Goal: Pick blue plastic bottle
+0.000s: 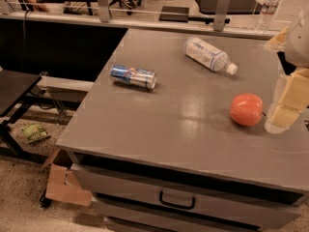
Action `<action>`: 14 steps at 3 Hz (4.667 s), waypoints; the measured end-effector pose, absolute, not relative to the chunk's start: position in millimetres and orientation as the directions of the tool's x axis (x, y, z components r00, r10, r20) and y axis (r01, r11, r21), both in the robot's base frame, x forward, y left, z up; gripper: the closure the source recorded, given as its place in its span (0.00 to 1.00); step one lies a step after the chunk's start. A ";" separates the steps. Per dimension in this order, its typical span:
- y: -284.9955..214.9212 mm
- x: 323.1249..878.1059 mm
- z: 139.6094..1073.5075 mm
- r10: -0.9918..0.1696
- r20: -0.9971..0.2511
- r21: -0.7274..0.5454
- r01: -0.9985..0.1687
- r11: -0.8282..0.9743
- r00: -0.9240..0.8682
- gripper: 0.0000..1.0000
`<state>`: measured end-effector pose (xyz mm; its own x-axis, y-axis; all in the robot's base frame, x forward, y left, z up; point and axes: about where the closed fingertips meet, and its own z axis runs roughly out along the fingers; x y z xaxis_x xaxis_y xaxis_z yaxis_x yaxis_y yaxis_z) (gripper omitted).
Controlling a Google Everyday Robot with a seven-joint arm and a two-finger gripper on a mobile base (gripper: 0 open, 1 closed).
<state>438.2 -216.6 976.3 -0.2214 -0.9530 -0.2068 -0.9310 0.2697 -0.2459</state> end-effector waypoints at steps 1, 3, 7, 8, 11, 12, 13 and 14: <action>-217.3 441.7 976.6 -0.949 -0.218 -0.251 -0.926 0.282 -0.229 0.00; -249.4 512.6 965.9 -0.804 -0.481 -0.279 -0.809 0.518 -0.349 0.00; -266.1 675.1 881.8 -0.473 -0.799 -0.132 -0.660 0.739 -0.370 0.00; -248.0 705.2 875.4 -0.455 -0.817 -0.111 -0.679 0.726 -0.353 0.00; -212.9 736.5 868.5 -0.427 -0.839 -0.058 -0.724 0.687 -0.338 0.80; -215.8 728.7 878.6 -0.406 -0.859 -0.057 -0.730 0.681 -0.312 1.00; -212.8 705.5 921.6 -0.444 -0.869 -0.123 -0.774 0.621 -0.219 1.00; -193.0 672.0 957.3 -0.560 -0.828 -0.263 -0.855 0.448 -0.038 1.00</action>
Offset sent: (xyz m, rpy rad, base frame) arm 0.0618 -0.0156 0.0013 0.1714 -0.1202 -0.1767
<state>672.0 -193.0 957.3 -0.0383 -0.5598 -0.8278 -0.8545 0.4478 -0.2632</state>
